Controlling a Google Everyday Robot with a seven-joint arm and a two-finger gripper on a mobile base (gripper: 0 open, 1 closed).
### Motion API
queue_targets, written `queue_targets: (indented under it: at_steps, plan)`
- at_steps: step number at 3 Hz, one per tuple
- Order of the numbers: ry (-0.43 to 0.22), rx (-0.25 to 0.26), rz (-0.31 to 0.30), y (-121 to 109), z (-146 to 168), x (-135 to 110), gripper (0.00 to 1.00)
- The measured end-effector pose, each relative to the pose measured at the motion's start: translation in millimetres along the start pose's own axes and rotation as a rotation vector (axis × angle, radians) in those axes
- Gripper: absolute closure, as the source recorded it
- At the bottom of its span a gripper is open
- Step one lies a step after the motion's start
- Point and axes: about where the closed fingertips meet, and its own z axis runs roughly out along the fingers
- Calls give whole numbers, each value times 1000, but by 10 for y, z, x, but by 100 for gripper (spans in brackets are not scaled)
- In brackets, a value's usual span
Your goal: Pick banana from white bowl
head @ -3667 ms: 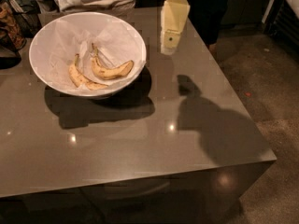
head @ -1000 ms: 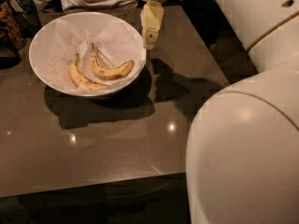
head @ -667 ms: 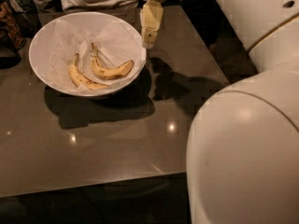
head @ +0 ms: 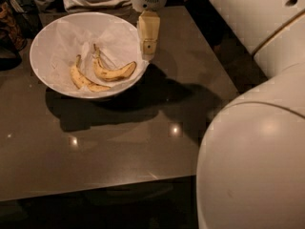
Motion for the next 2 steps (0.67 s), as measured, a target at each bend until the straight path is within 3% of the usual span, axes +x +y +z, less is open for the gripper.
queue_targets:
  at_steps: [2]
  plan:
    - [-18, 17, -17, -88, 71, -197, 0]
